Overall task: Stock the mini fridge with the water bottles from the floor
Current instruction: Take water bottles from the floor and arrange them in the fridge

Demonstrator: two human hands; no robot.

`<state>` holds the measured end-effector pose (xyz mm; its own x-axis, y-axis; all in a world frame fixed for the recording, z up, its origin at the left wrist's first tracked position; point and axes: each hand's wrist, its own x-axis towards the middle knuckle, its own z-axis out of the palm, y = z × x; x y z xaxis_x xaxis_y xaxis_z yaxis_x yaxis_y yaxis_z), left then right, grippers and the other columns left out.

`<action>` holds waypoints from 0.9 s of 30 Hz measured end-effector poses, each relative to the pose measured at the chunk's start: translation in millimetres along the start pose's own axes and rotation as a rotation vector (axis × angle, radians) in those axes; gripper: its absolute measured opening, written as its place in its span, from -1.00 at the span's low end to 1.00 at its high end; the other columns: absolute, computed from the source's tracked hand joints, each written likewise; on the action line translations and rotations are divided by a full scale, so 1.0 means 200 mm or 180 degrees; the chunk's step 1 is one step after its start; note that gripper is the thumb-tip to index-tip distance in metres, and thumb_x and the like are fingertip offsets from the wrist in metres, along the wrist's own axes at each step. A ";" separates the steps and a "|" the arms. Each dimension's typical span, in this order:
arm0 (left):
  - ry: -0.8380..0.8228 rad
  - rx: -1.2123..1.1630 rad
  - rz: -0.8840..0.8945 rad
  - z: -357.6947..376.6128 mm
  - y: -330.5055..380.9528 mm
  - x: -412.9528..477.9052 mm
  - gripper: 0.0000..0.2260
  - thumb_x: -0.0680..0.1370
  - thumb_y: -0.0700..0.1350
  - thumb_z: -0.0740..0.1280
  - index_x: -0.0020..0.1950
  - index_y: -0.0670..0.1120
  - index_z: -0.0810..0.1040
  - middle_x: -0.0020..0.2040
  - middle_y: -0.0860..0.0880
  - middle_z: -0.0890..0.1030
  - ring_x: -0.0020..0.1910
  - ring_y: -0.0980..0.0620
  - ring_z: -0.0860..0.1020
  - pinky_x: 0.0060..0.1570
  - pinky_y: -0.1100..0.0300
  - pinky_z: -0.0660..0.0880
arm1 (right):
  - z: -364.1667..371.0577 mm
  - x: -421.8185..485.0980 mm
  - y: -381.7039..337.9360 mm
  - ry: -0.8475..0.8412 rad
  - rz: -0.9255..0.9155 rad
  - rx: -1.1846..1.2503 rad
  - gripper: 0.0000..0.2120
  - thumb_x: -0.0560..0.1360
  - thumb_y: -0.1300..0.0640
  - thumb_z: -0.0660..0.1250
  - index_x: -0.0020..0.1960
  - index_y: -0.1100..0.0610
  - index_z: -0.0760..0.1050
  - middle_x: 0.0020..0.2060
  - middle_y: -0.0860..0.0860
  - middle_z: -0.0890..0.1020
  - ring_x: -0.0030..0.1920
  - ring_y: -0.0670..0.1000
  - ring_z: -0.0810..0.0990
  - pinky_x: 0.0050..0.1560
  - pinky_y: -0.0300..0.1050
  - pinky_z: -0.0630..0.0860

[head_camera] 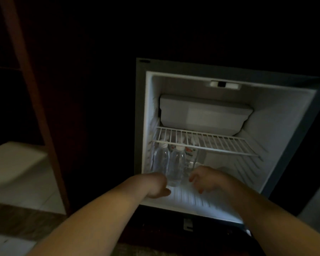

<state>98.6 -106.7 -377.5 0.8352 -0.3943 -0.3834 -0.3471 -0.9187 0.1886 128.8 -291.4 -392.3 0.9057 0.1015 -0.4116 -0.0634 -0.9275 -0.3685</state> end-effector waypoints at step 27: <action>0.0499 -0.0581 -0.1170 -0.02 -0.60 -1.59 -0.48 0.61 0.19 -0.02 0.45 -0.09 0.30 0.44 -0.09 0.35 0.41 -0.05 0.34 0.37 0.12 0.26 | 0.28 -0.96 -1.27 -0.0124 -0.1509 -0.0106 -0.78 0.56 0.16 0.27 0.20 0.14 0.49 0.06 0.08 0.61 -0.09 -0.03 0.63 -0.18 -0.22 0.53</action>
<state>-123.1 128.8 -274.6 0.9486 -0.0206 -0.3158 0.0546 -0.9723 0.2274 -52.8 -54.9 -267.3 0.8152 0.5291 -0.2356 0.3671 -0.7866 -0.4964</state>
